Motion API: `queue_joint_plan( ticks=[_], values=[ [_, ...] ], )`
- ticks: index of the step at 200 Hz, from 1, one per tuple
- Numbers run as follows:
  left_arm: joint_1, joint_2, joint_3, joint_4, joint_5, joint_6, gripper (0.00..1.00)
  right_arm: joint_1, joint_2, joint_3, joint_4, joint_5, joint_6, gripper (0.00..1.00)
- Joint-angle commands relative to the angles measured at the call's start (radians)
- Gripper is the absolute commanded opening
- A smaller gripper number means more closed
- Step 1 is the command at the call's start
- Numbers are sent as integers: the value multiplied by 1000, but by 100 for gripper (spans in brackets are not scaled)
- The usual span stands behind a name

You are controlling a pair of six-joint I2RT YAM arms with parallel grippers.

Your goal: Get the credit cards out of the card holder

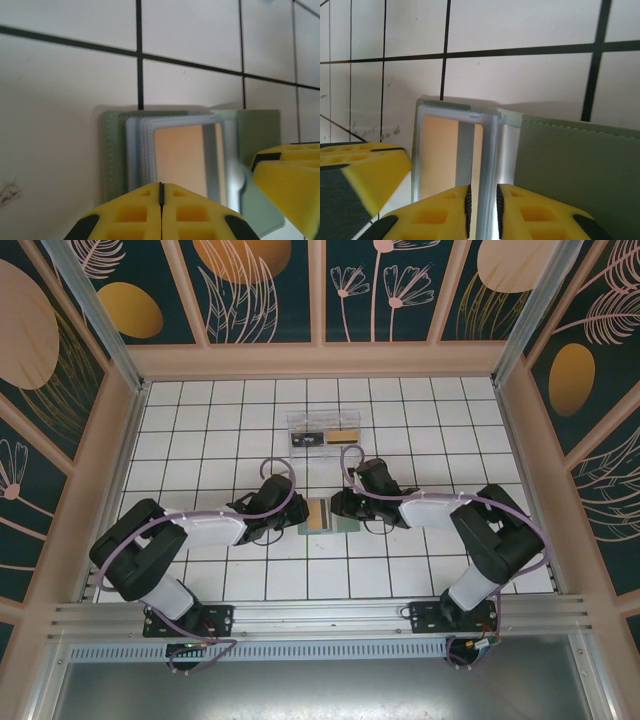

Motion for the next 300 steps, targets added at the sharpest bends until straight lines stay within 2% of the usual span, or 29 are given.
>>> queue_joint_plan(
  ticks=[1,104,157,180,300],
  values=[
    [-2,31,11,27,24,12,7,-7,19,-9,77,-64,27,23],
    [-2,77,-18,24,29,-22,3,-15,65,-13,58,-70,62,27],
    [-1,58,-33,22,21,-30,1,-27,83,-41,144,-130,107,11],
    [-1,52,-37,23,17,-31,1,-36,84,-52,171,-150,121,0],
    [-2,12,-60,-24,-49,-47,0,-81,-17,-113,156,-123,99,0]
  ],
)
